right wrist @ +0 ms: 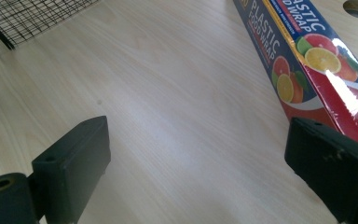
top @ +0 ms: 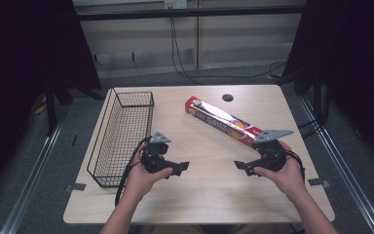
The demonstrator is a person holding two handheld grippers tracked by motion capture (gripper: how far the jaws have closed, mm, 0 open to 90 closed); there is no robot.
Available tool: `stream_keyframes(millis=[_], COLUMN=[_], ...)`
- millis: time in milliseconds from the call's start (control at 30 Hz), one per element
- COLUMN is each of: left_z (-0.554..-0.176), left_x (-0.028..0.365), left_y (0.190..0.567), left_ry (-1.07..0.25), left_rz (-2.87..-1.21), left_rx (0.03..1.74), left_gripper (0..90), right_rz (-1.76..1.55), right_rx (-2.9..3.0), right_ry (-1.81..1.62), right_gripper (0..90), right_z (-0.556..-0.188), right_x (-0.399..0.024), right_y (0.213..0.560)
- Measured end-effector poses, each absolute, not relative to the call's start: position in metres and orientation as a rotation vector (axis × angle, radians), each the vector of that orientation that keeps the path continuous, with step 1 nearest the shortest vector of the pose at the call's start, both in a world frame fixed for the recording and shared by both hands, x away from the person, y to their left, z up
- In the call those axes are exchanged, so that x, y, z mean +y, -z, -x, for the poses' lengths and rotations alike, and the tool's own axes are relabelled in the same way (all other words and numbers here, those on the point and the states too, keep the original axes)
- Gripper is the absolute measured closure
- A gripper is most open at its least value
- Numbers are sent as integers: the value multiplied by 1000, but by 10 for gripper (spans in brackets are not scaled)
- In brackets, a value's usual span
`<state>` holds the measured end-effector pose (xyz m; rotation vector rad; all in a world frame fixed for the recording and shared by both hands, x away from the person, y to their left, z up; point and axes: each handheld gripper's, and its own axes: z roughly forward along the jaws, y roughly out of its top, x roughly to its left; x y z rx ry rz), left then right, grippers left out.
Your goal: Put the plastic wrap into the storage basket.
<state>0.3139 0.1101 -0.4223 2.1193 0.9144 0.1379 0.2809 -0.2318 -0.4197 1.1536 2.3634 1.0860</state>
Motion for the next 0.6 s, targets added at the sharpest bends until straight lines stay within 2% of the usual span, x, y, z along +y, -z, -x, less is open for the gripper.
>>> stream_keyframes(millis=[333,600], left_z=[-315,-315], left_x=[107,105], left_y=[422,424], left_ry=[-129,-128], left_rz=[-2131,-2131], left_rx=[912,915], left_gripper=[31,33], right_rz=[-1162,-1228], right_rx=[2376,2371], right_ry=[-1029,-994], right_gripper=[66,67], right_z=[-308,-339], right_x=[-208,-211], right_y=[418,414])
